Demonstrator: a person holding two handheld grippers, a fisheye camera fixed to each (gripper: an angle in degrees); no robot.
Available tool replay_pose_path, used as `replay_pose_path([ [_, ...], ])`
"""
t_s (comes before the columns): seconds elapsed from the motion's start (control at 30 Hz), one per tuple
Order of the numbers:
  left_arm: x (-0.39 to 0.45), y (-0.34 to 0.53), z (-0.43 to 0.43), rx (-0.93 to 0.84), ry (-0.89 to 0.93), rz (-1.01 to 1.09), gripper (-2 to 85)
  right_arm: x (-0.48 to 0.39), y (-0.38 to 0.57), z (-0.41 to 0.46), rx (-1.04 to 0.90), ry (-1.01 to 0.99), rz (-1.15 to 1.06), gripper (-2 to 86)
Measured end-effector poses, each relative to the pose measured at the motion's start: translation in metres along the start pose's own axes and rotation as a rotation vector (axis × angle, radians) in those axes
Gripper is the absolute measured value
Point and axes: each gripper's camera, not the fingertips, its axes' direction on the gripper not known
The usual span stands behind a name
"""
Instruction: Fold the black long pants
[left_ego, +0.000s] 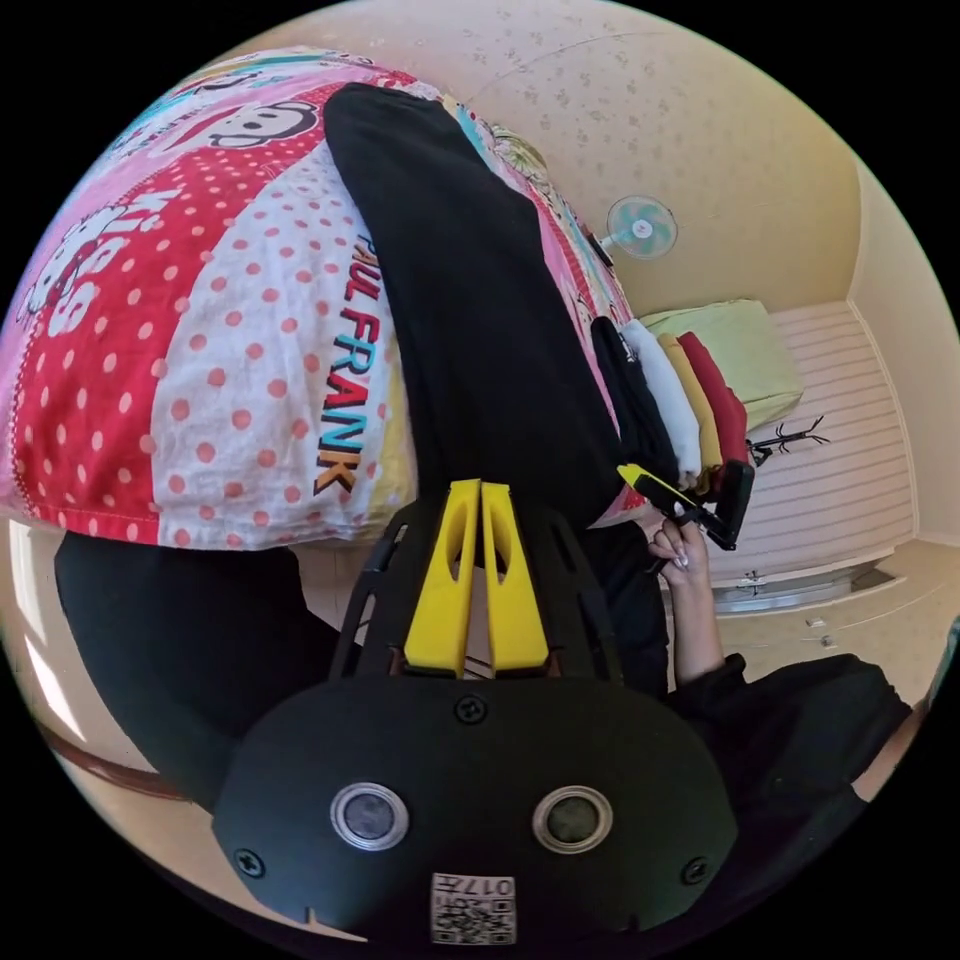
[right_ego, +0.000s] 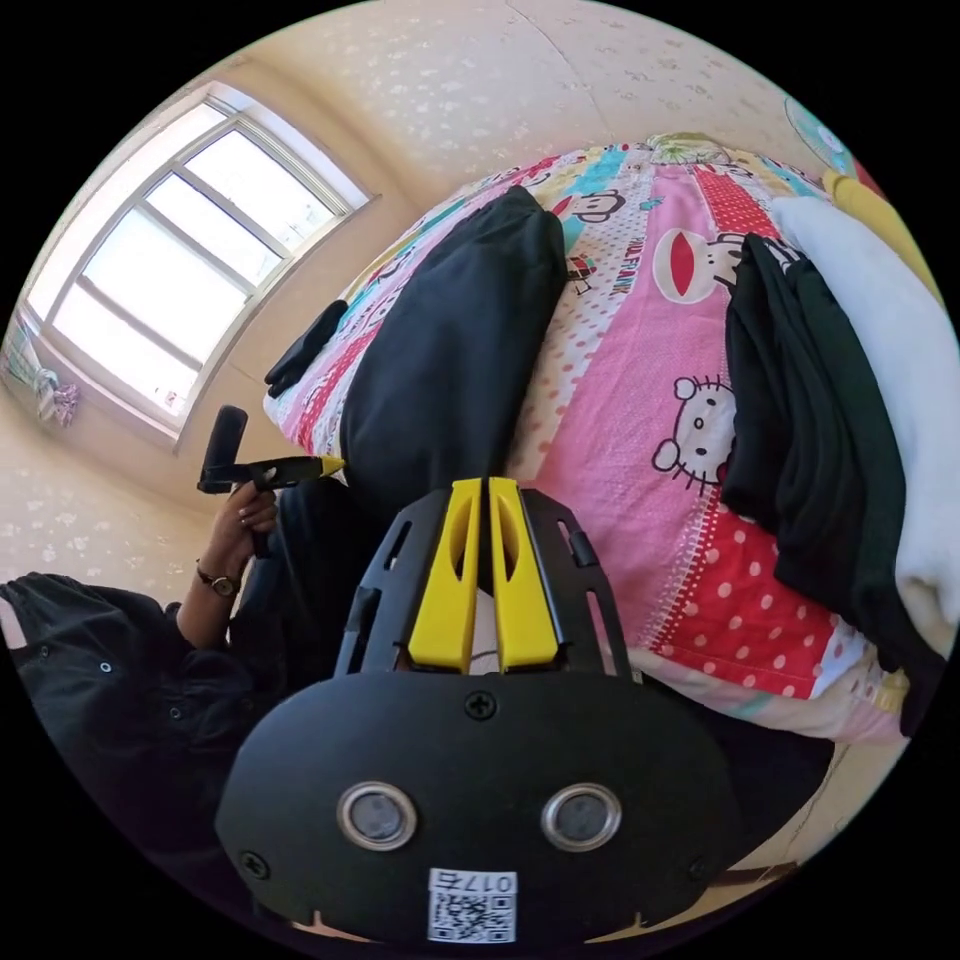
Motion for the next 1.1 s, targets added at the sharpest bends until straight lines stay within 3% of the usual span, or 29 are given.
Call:
replay_pose_path([
  [0.17, 0.005, 0.006, -0.033, 0.018, -0.156, -0.007, -0.9, -0.009, 0.006, -0.01, 0.0, 0.011, -0.017, 1.3],
  [0.33, -0.007, 0.002, -0.013, 0.05, 0.146, -0.003, 0.9, 0.008, 0.004, -0.006, -0.004, -0.008, 0.057, 1.7],
  [0.47, 0.001, -0.006, 0.008, 0.029, -0.009, -0.061, 5.7, 0.013, 0.006, -0.015, 0.034, -0.045, 0.059, 2.8],
  [0.97, 0.029, -0.002, 0.006, 0.115, -0.177, -0.065, 9.3, 0.013, -0.023, 0.006, 0.024, -0.023, 0.069, 8.3],
  [1.1, 0.025, -0.008, 0.011, 0.099, -0.146, -0.069, 10.1, 0.012, -0.03, 0.012, 0.024, 0.005, 0.07, 8.2],
])
